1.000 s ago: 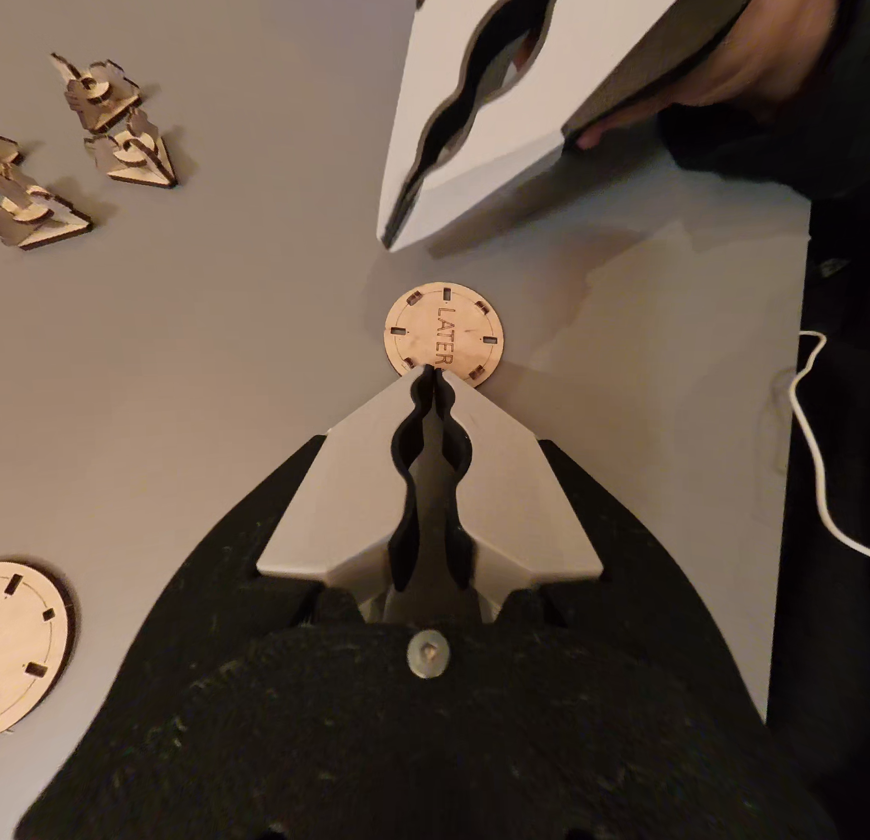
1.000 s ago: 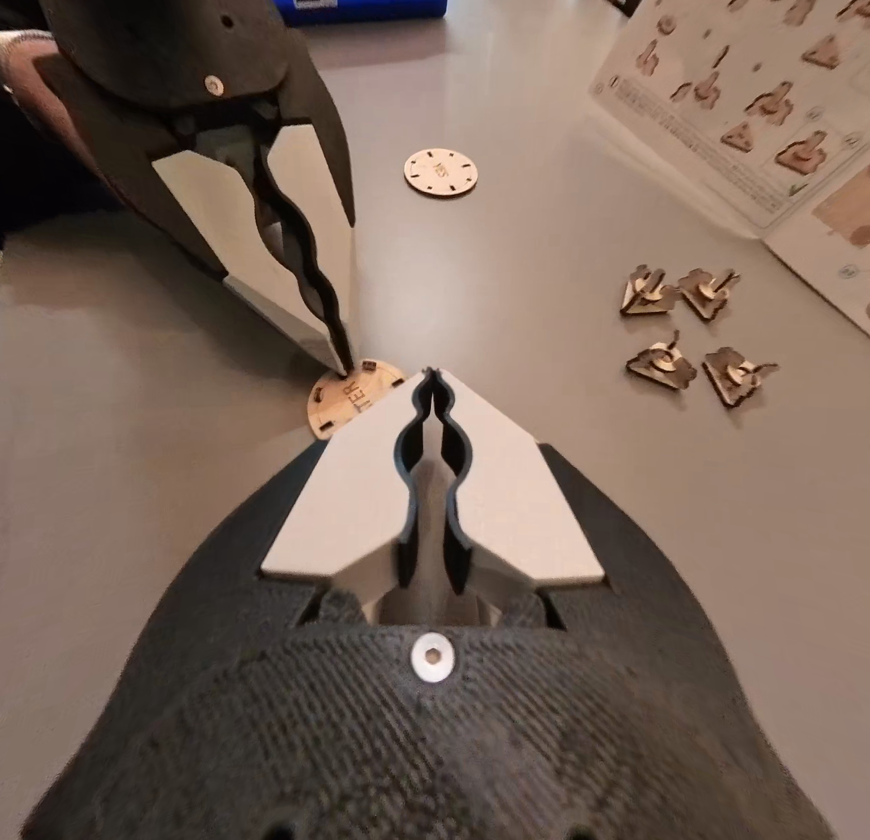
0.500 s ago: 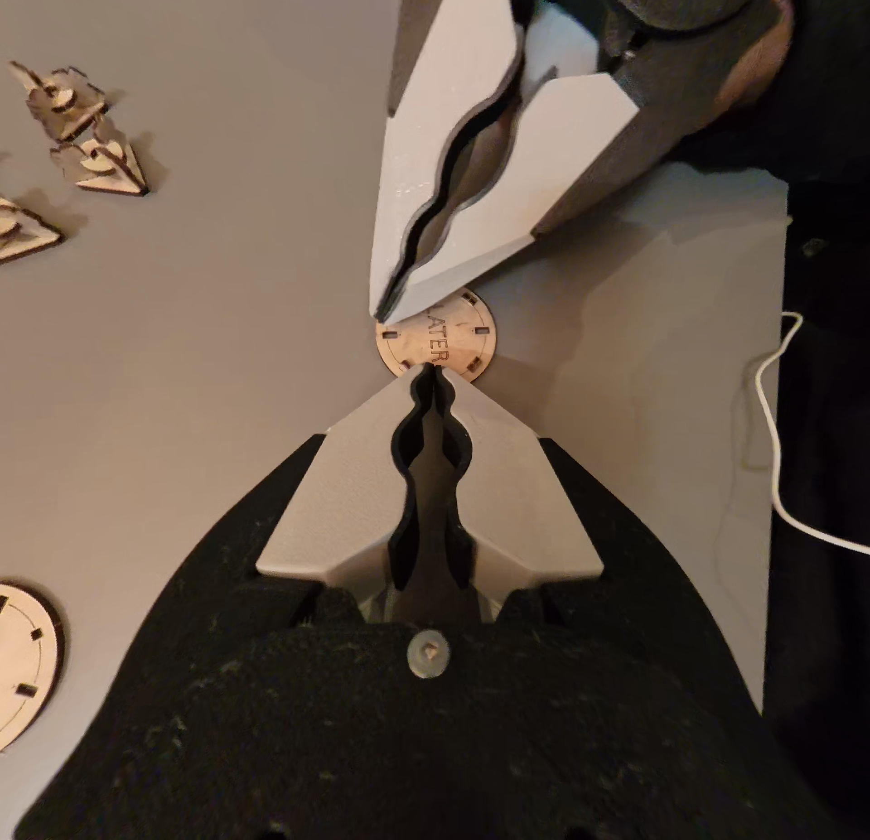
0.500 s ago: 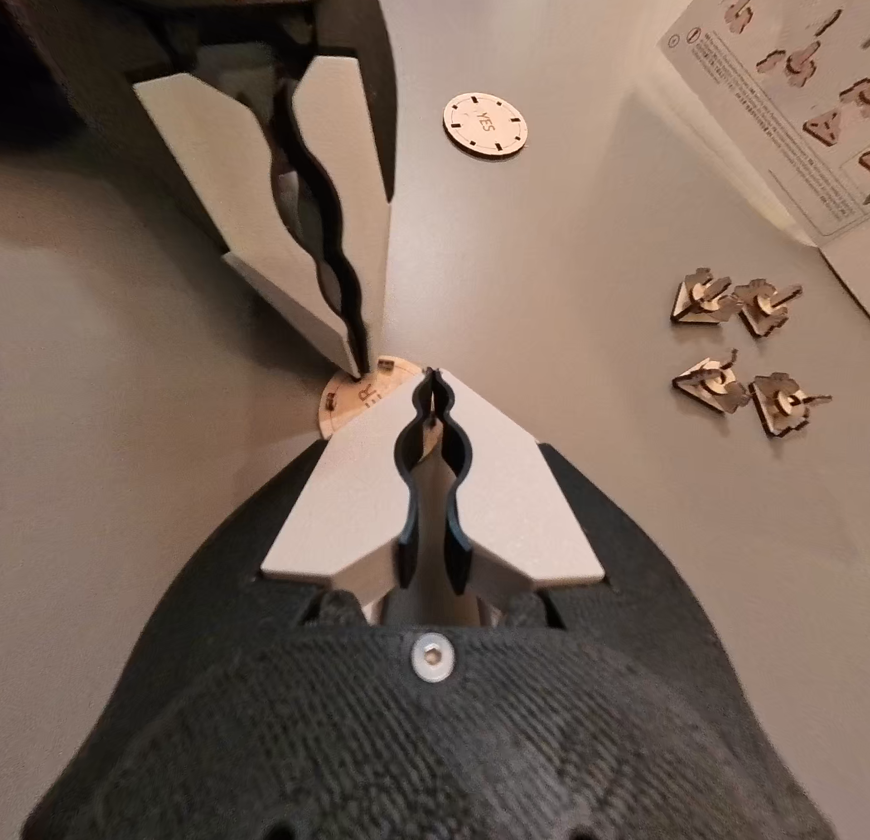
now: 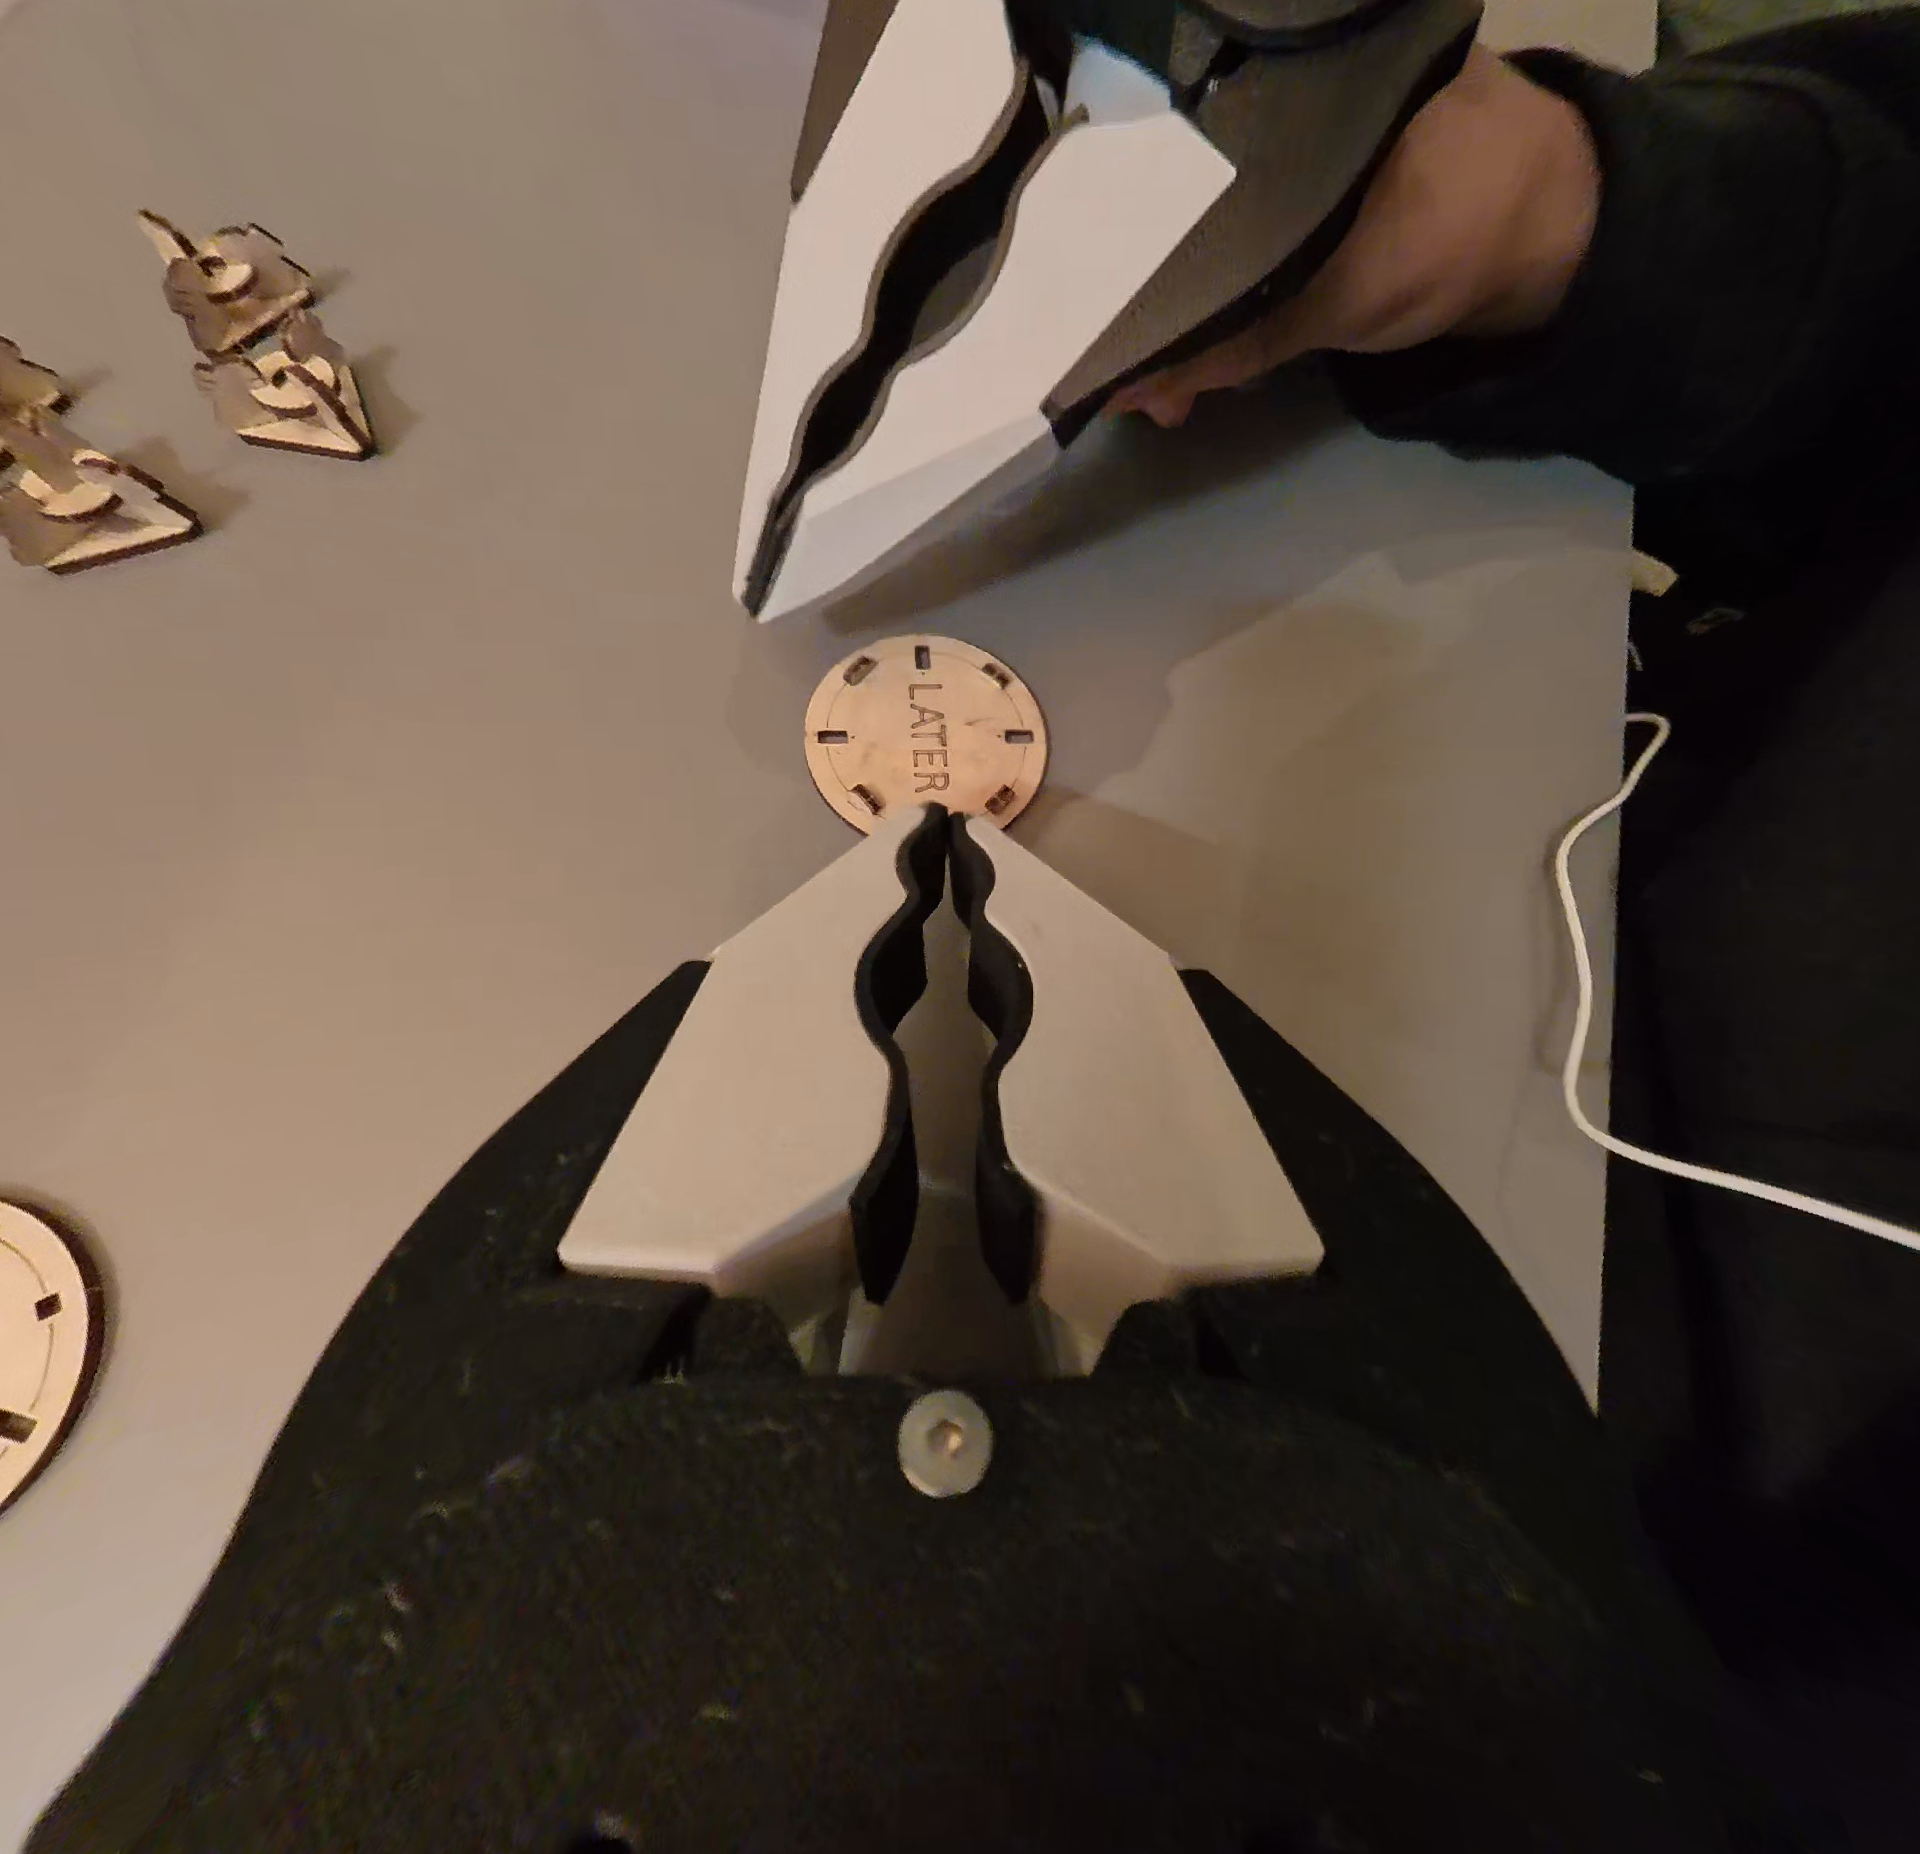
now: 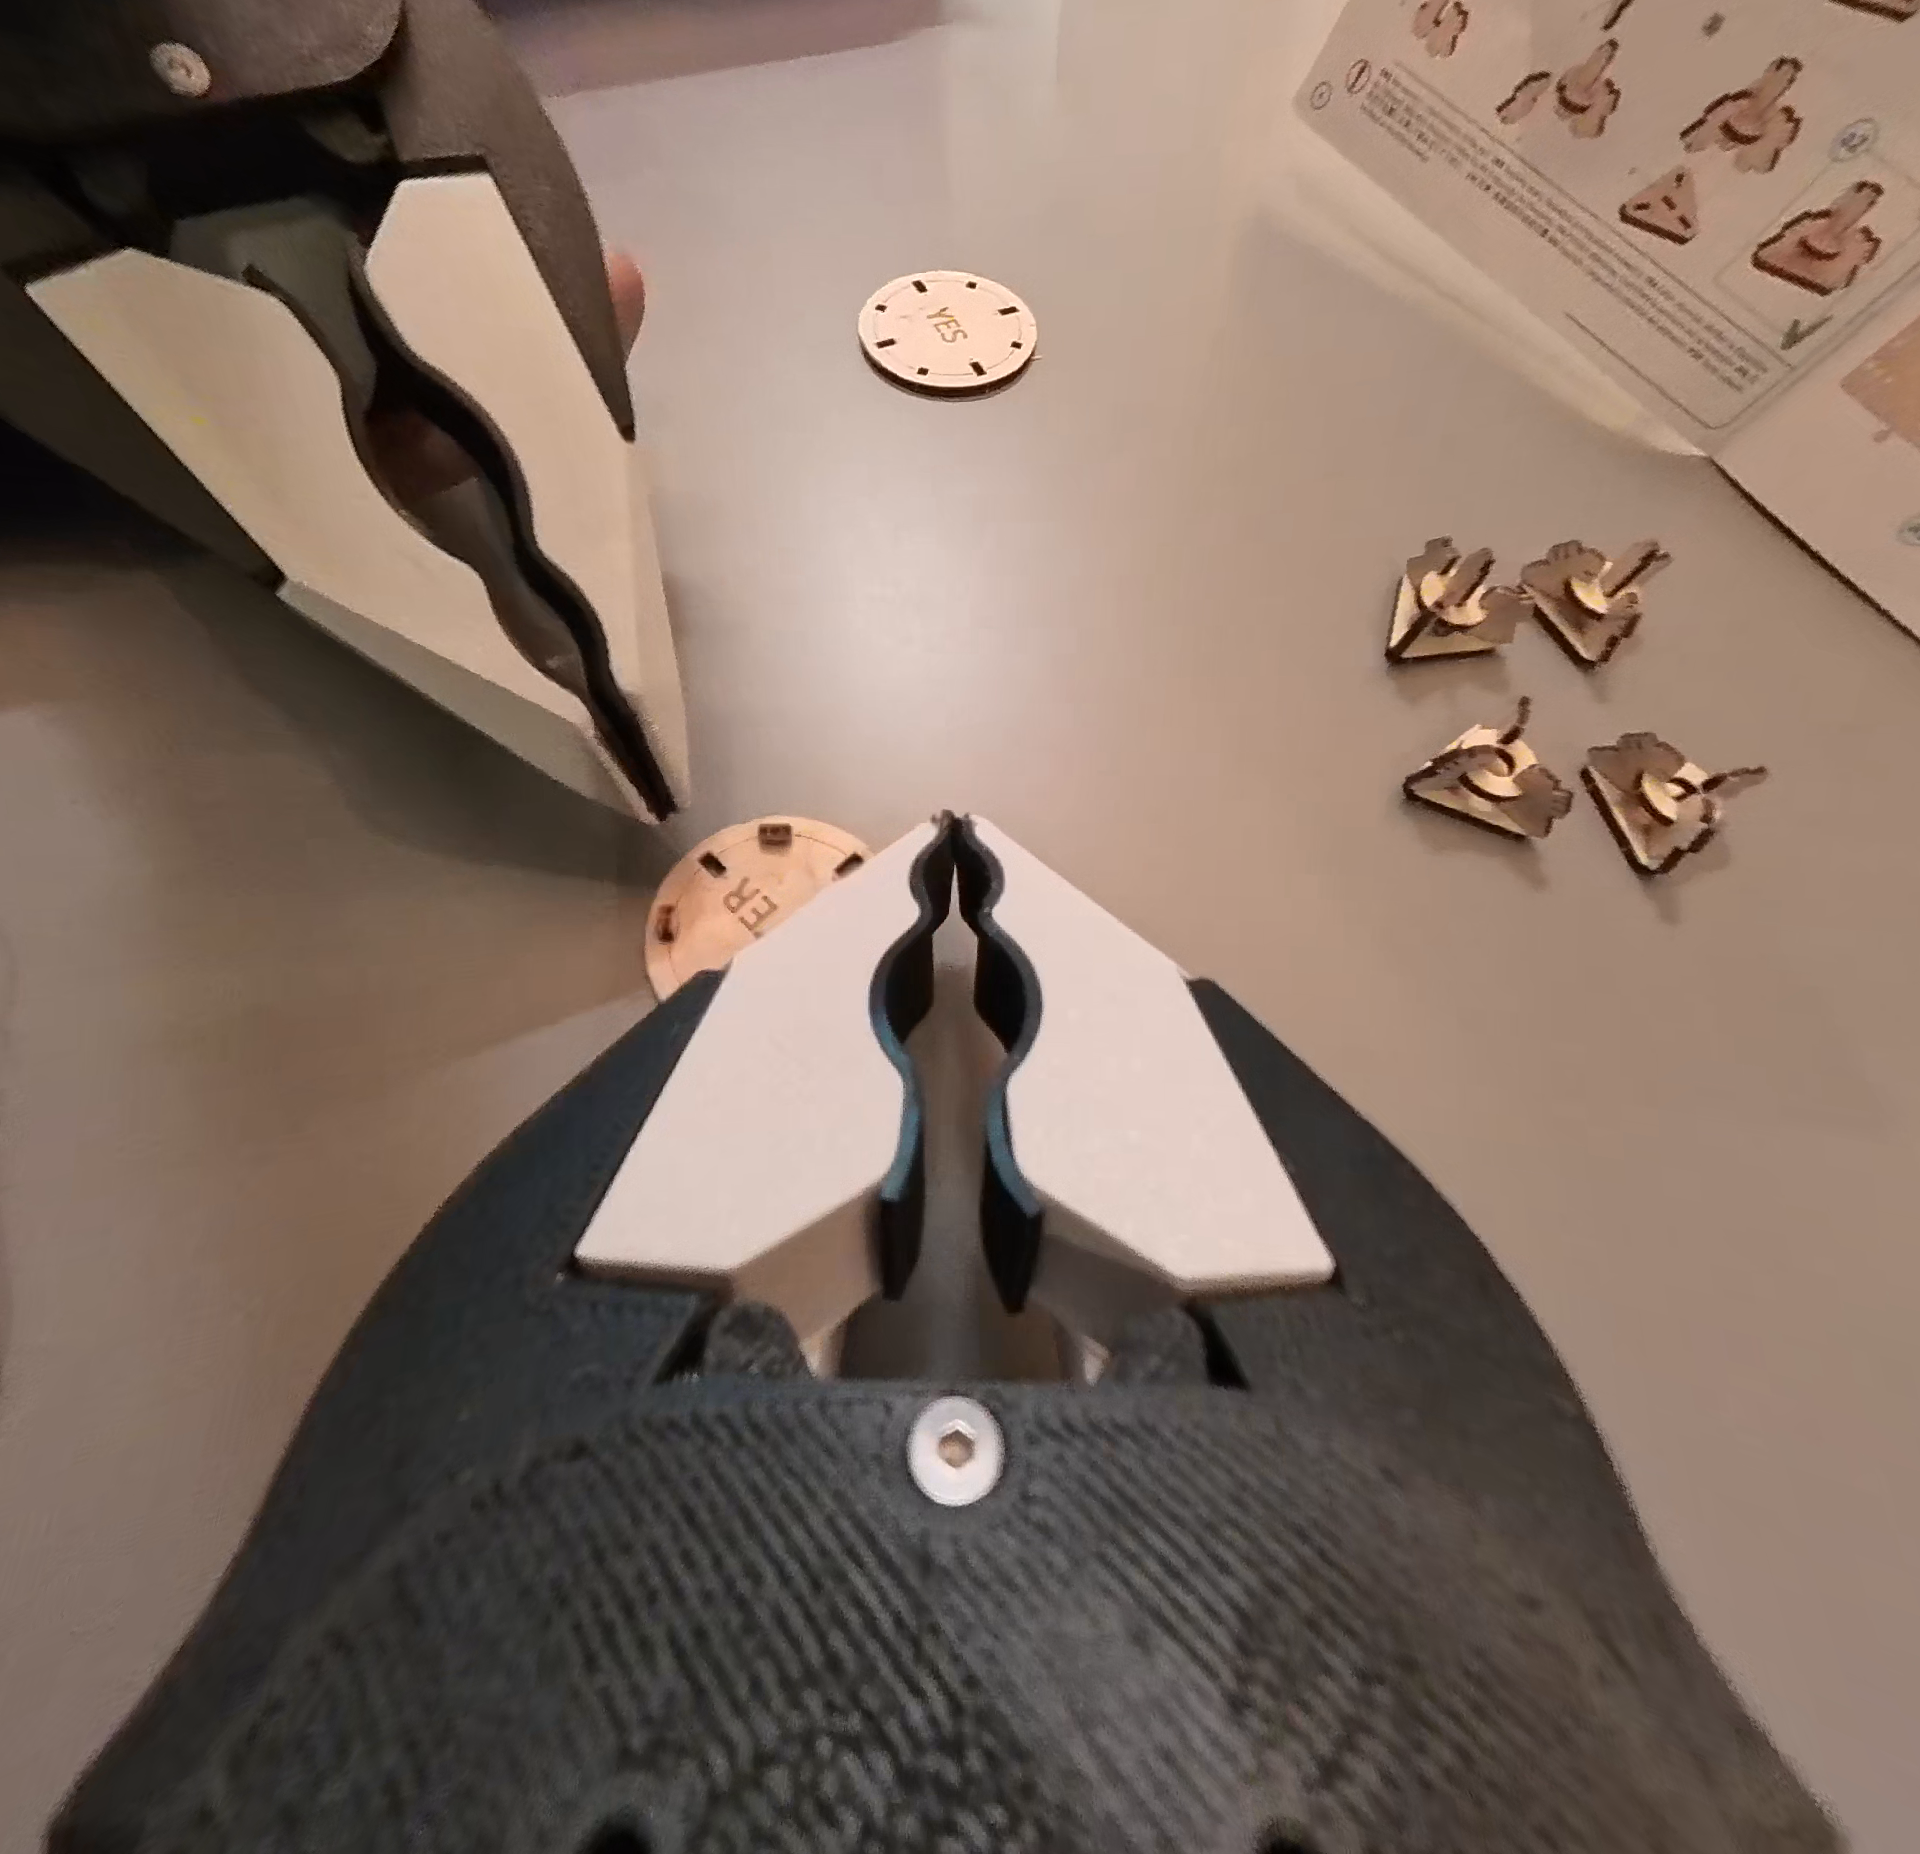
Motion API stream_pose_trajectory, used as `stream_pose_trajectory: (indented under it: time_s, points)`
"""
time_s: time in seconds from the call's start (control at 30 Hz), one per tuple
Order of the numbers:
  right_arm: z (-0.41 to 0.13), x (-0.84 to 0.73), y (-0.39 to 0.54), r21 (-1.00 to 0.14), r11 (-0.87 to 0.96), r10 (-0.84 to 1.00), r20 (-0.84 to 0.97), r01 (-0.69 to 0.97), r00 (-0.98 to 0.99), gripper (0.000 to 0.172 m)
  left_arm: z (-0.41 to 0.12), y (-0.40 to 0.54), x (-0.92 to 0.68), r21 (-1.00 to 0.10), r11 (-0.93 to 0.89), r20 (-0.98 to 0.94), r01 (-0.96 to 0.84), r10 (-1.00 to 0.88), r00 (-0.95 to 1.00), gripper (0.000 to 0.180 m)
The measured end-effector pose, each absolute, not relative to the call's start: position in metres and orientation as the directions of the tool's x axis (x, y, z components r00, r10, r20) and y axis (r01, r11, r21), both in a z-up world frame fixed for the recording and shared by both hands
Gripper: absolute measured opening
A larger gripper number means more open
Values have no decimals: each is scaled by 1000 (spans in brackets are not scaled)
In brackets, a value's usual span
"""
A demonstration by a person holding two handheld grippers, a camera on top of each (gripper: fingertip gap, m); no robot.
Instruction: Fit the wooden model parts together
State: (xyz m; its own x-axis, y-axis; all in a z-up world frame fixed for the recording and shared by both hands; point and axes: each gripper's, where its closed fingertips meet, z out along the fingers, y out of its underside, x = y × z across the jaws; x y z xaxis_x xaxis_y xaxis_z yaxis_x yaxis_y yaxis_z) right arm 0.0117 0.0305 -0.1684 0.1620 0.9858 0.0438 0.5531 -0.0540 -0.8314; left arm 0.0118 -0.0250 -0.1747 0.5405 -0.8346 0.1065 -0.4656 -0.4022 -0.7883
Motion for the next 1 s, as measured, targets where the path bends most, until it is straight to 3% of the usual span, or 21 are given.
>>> stream_pose_trajectory:
  time_s: [0.17,0.43,0.57,0.83,1.0]
  points:
    - [-179,25,39,-795,-133,977,-5,592,212,0,-190,-27,14,-725,-403,53,-559,-842,537,0]
    - [-190,33,25,-750,-104,990,-12,653,144,0,-190,-15,6,-724,-472,92,-504,-789,607,0]
    - [-190,36,6,-737,-182,981,-184,650,65,0,-193,-2,-5,-714,-534,91,-454,-713,696,0]
    - [-161,33,24,-846,-108,990,-43,522,135,0,-176,-4,-1,-784,-477,113,-397,-738,665,0]
    - [-160,28,21,-852,-54,991,19,521,134,0,-182,-7,3,-763,-458,61,-457,-754,654,0]
